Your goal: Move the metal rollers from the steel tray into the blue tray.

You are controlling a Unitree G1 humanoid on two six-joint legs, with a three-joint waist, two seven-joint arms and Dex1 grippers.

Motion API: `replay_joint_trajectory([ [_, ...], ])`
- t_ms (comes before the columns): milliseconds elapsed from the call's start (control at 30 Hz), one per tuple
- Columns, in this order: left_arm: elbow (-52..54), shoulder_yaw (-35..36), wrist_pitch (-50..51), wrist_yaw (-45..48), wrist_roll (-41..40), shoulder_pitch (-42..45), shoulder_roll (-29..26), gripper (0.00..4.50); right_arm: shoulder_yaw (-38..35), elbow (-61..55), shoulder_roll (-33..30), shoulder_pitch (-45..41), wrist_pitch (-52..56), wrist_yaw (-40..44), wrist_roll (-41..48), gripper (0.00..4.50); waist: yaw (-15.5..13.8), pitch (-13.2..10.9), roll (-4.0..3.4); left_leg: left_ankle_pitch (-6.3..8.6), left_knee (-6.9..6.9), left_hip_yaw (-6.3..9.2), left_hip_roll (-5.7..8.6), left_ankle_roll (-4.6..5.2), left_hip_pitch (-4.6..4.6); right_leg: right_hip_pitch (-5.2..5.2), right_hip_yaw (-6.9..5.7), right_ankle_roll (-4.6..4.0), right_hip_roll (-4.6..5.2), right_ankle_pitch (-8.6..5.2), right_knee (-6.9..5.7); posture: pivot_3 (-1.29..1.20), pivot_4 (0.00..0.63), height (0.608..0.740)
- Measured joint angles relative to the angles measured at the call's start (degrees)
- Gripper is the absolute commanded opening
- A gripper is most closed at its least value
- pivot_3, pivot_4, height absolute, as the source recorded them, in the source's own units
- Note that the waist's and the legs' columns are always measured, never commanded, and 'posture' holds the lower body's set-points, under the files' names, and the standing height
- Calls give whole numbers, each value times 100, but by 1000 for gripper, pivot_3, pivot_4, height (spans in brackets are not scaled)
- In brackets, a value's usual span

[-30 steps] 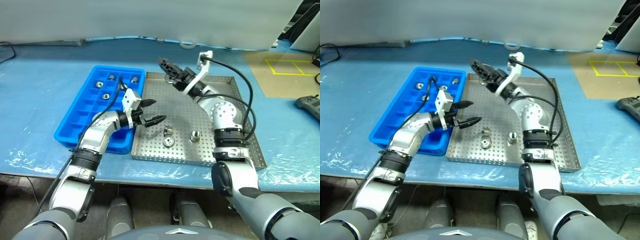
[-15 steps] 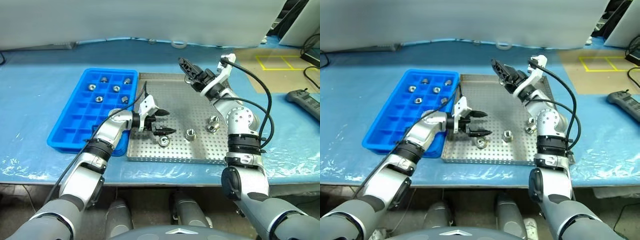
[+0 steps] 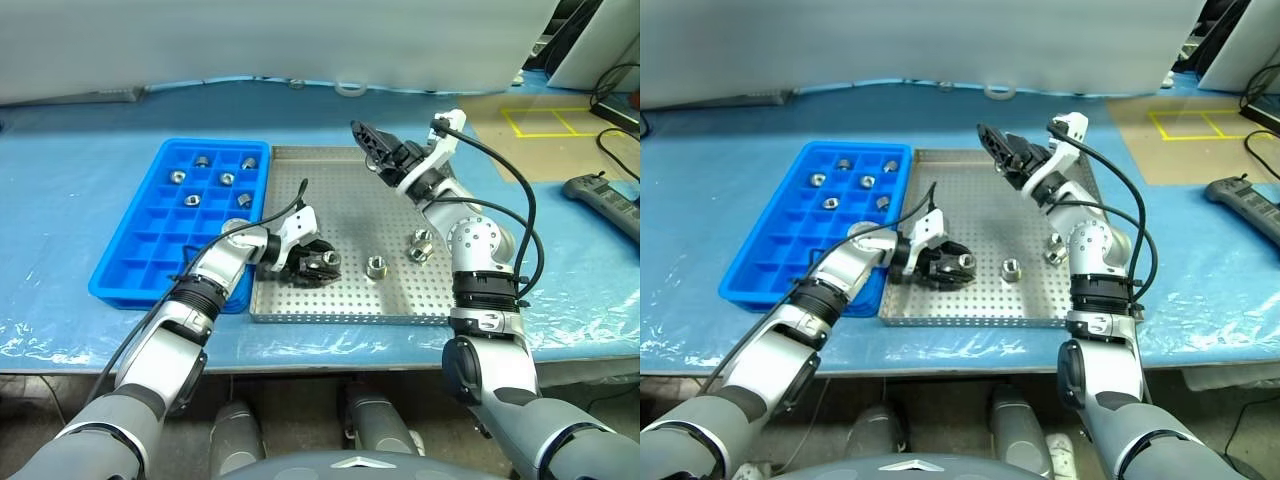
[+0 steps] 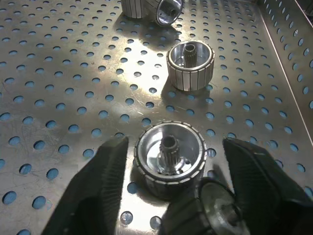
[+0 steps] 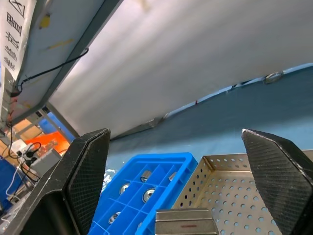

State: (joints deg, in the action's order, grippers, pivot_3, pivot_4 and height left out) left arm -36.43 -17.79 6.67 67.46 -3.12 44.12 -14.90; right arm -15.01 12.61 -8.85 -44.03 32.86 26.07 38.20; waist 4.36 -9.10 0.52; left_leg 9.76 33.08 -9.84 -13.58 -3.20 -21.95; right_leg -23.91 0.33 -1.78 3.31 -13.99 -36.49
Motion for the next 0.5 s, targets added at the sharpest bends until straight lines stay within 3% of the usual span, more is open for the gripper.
replay_joint_trajectory([
  [67, 53, 144, 115, -54, -121, -44, 71, 1662, 1, 0, 0, 0, -11, 1, -14, 4500, -2, -1, -1, 0, -1, 0, 0, 0, -1, 0, 0, 0, 0, 0, 3, -544, 150, 740],
  [233, -96, 1138, 290, -1049, -706, 21, 530, 1668, 30, 2, 32, 0, -16, 5, -37, 4500, -13, -2, -3, 12, -1, -1, 0, -8, -9, 0, -2, 0, 0, 2, 14, -538, 150, 740],
  [367, 153, 1986, 707, -1331, -1510, 72, 642, 1668, 44, 3, 21, 0, -13, 17, -46, 4500, -15, -3, -3, 12, -11, -1, 0, -8, -10, -1, -2, 0, -3, 2, 29, -524, 150, 740],
  [500, 359, 2364, 643, -1810, -1718, 66, 685, 1668, 198, 37, -75, -1, 8, 77, -194, 4500, -37, -2, -3, 5, -28, -1, 0, 14, -16, 11, -7, 8, -4, 16, 77, -511, 150, 740],
])
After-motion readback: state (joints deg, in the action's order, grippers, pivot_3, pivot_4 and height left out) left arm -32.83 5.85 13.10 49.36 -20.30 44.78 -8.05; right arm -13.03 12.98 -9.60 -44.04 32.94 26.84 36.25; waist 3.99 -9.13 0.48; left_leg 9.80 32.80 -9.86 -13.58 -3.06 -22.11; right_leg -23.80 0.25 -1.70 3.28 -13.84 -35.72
